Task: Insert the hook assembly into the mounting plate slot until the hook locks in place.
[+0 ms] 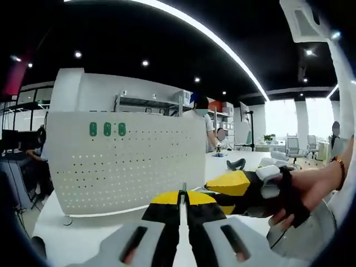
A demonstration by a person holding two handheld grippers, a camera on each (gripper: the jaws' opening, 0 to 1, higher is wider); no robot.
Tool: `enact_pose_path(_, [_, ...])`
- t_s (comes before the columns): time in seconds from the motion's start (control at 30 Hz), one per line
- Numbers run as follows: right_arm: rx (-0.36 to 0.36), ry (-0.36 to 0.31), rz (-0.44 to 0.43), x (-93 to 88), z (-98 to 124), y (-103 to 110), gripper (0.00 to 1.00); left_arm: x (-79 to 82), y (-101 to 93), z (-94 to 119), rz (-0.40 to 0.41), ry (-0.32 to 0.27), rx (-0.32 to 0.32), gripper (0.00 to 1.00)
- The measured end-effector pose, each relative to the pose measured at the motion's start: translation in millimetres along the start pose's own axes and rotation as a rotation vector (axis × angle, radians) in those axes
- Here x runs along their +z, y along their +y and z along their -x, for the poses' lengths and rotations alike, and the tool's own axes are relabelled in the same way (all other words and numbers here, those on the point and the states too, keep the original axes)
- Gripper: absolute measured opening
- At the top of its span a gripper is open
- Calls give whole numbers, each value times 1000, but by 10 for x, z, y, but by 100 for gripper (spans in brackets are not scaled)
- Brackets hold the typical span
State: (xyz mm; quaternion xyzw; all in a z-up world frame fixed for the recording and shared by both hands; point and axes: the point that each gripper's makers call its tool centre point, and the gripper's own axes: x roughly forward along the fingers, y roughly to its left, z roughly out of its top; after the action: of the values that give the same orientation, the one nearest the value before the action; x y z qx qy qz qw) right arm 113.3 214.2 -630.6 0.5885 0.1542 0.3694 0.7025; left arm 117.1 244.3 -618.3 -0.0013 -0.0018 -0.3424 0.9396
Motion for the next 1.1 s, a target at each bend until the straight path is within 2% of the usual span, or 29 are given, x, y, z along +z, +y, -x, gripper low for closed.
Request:
enact_pose_path(0.17, [-1,-18,-56,17,8,-9,5,27,-35,-7,-37,-12,-9,3])
enact_pose_path(0.3, [9,-33,-104,25,2,7,4,34,-37,-8,-49,-16,-9,3])
enact_pose_path(0.33, [14,-38,-128,29,0,13,3,40,-38,-8,-54,-18,-9,3])
enact_pose_path(0.4, [31,-51,-232,40,-4,41,2,36,-39,-6,-62,-16,-10,3])
enact_pose_path(0.47, [25,-51,-212,29,-4,10,2,49,-40,-4,-70,-21,-7,3])
enact_pose_path(0.7, [37,-82,-317,24,15,-23,2,42,-56,-7,-96,-19,-12,4])
enact_pose_path(0.83, [31,-78,-286,33,16,-17,1,-11,-48,-11,-53,16,-11,3])
enact_pose_path(1.0, [1,-89,-147,102,14,-5,1,-7,-32,-36,-31,29,-8,4])
enact_pose_path(1.07, [-26,-83,-84,114,25,-27,1,-3,-45,-38,-25,28,-14,7])
enact_pose_path(1.1, [-21,-91,-85,126,25,-7,1,-12,-46,-39,-21,34,-14,9])
